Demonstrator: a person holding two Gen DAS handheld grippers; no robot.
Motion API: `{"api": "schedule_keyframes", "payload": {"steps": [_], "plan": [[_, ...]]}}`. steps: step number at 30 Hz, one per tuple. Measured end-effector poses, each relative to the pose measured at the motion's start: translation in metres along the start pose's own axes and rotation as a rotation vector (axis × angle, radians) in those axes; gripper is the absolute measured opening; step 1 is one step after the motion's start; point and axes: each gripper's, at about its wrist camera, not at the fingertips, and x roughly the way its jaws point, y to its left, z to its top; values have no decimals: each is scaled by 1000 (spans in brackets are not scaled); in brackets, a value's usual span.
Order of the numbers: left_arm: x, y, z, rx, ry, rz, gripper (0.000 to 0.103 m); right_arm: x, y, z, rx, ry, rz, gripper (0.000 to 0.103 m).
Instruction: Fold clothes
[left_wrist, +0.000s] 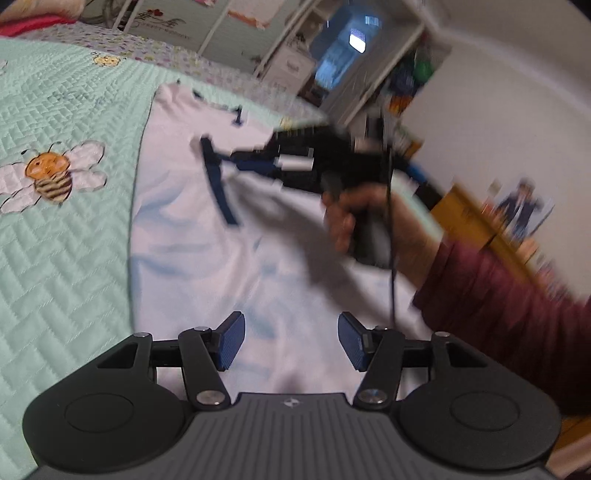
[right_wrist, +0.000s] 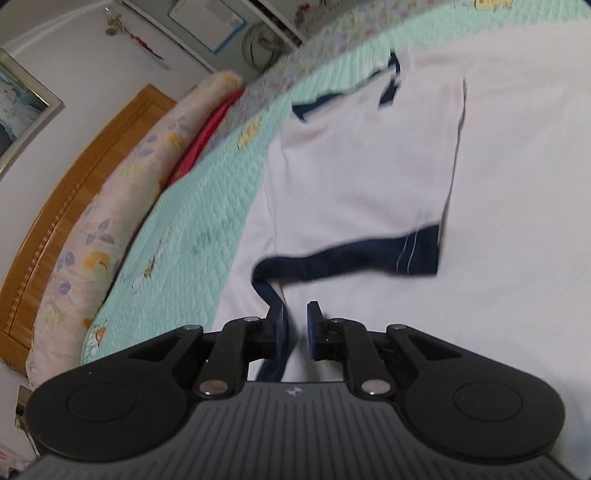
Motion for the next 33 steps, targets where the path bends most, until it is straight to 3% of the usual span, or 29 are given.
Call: {"api": "schedule_keyframes", "payload": {"steps": [2, 5, 8, 13, 18, 22, 26, 30, 33], "plan": [[3, -2, 10, 18, -33, 15, 59, 3, -4, 0, 35, 43, 46, 22], [14, -1, 23, 34, -64, 30, 59, 10, -5, -6, 41, 66, 41, 36], [35, 4, 30, -5, -53, 54, 59, 14, -4, -7, 39, 30, 42, 36], [65, 10, 30, -14, -21, 10, 59, 5, -8, 2, 67, -6, 62, 36], [84, 22, 23, -57, -16, -49, 59, -5, 13, 32, -111, -70, 18, 36], [84, 31, 22, -56, -2, -103, 59, 28, 37, 76, -227, -83, -36, 36], [69, 58, 22, -185, -88, -147, 65, 78, 58, 122, -287, -82, -75, 36], [68, 67, 16, -177, -80, -111, 65, 128, 74, 154, -337, -92, -145, 35], [68, 59, 10, -99, -77, -87, 65, 166, 84, 175, -382, -75, -180, 35]]}}
